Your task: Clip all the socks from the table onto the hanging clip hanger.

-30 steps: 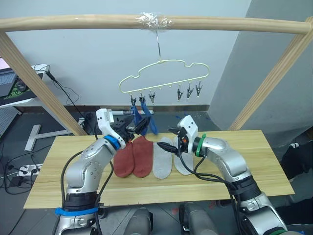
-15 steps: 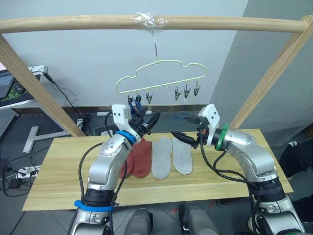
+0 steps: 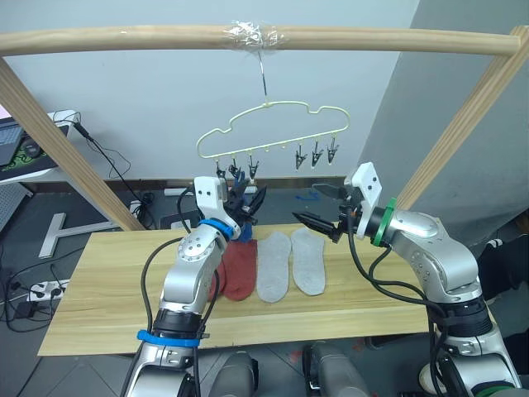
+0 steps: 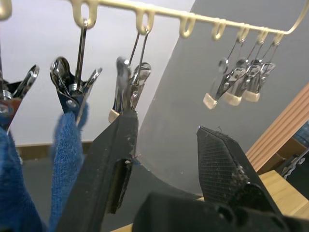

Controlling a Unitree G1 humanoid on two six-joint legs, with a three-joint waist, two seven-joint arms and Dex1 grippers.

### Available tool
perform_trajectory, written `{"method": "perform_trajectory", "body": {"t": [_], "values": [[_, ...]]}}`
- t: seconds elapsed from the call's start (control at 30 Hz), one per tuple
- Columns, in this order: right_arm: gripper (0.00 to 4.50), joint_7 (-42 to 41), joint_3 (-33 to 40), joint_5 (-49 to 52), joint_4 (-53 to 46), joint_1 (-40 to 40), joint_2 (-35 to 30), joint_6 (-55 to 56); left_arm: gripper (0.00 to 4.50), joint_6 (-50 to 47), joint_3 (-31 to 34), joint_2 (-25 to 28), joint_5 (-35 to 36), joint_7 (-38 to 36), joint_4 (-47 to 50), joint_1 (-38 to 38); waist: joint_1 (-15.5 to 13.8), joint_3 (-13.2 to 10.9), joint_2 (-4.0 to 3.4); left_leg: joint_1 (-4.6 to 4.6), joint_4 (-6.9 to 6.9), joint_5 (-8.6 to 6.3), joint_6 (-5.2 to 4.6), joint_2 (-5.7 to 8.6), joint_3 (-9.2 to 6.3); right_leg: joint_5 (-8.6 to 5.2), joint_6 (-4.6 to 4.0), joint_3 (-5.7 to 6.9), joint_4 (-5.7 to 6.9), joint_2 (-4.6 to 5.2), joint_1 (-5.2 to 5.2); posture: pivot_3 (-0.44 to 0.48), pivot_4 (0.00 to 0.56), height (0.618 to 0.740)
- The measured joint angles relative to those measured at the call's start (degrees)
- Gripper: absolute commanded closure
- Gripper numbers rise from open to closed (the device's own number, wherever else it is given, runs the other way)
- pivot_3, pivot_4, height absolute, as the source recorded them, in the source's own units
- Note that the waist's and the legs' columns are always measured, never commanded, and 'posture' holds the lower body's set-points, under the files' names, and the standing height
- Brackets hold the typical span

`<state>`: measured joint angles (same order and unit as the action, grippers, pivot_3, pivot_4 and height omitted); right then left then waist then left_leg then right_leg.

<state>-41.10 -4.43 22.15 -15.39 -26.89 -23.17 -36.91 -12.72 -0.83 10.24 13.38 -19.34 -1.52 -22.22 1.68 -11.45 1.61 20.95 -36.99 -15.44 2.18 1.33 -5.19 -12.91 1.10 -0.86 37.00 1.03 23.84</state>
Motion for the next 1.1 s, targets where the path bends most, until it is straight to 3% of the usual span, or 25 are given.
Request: {"method": "perform_trajectory", "body": {"t": [0.43,0.83,1.1], "values": [[0.0,0.65,1.4,3.34,-1.44,-3.76,-0.3,-1.03,2.24,3.25,0.16,-1.99,-3.96,3.68,-6.64,-3.08,-0.01,0.0,0.0,-0.01,-0.01,0.0,-0.01,0.0,0.02,0.01,0.0,0.0,0.01,0.0,0.0,-0.038,0.164,0.74],[0.0,1.7,1.44,3.95,-2.36,-4.01,-0.4,-1.22,2.24,9.43,1.11,-3.38,-7.09,6.26,-17.69,-11.2,0.02,0.0,0.0,0.0,-0.01,0.0,-0.01,0.0,0.06,0.01,0.01,0.0,0.01,0.0,0.01,-0.051,0.163,0.74],[0.0,2.25,1.44,3.95,-2.36,-4.01,-0.4,-1.21,2.24,11.22,1.16,-3.71,-8.01,6.19,-19.32,-11.82,0.04,0.0,0.0,0.0,0.0,0.0,-0.01,0.0,0.07,0.02,0.0,-0.01,0.02,0.01,0.03,-0.061,0.16,0.74]]}}
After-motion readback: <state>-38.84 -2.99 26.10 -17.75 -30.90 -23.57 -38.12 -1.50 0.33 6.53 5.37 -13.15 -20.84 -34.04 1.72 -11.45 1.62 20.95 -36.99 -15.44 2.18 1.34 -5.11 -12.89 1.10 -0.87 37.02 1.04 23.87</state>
